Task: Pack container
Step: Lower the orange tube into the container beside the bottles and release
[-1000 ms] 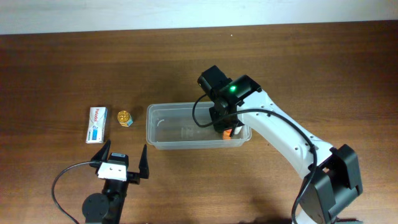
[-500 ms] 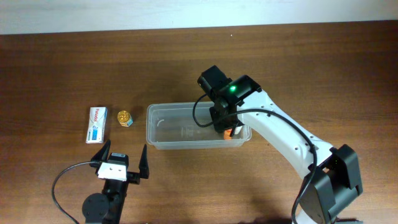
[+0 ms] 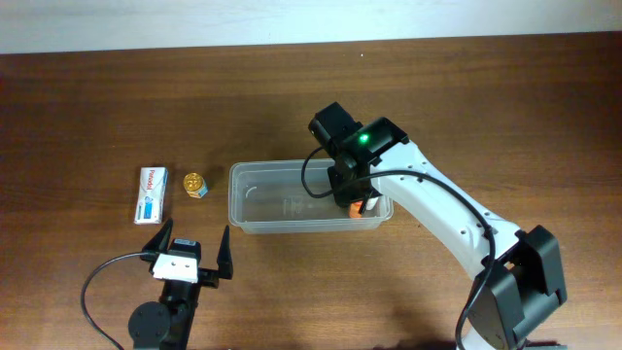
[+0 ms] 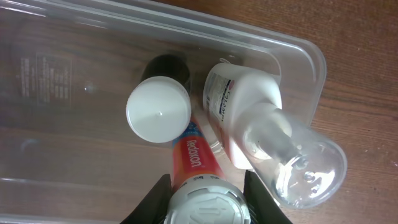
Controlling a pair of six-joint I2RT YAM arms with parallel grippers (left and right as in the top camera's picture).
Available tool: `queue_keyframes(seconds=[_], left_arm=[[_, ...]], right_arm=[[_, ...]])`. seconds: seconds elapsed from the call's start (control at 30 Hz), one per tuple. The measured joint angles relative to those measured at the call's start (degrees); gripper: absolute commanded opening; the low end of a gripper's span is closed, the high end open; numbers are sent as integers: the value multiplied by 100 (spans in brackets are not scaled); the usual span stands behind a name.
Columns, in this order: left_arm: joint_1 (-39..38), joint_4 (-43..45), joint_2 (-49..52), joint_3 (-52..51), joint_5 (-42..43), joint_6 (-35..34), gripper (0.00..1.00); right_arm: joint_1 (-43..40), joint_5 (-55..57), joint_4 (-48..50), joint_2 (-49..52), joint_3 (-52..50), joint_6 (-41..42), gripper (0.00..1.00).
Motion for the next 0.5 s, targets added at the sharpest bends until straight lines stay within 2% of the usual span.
queue_keyframes(seconds=[0.5], left_arm=[[0,0,0,0,0,0,99]], right_arm=[[0,2,48,0,-7,339,24]])
